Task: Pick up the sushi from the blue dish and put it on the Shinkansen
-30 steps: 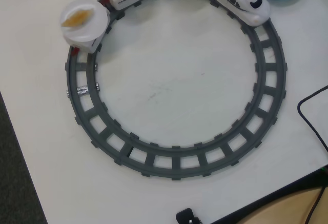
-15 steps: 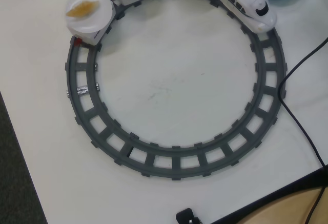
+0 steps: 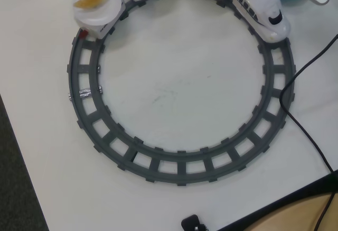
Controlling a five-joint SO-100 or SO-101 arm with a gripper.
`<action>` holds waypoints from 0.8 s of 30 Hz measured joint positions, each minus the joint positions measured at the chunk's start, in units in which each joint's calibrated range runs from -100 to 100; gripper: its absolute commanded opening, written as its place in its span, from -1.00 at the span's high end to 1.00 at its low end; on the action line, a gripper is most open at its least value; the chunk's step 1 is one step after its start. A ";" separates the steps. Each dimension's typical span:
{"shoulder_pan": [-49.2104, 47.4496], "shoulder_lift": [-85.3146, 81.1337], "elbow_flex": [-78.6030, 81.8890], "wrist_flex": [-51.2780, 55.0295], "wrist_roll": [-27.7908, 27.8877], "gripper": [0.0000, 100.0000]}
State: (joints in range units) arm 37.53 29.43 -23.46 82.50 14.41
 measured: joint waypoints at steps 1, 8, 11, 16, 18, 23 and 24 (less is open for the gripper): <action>0.08 0.93 0.00 0.00 0.63 0.33; -0.71 3.03 -0.09 -1.57 3.29 0.33; -0.63 3.96 -0.18 -2.45 3.35 0.33; -0.95 7.75 -0.27 -2.97 4.71 0.33; -1.10 8.42 -0.27 -3.32 4.60 0.41; -1.18 8.67 -0.27 -3.24 4.65 0.90; -0.95 8.67 -0.36 -3.06 4.65 0.96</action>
State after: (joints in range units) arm 36.59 38.11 -23.82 79.44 19.06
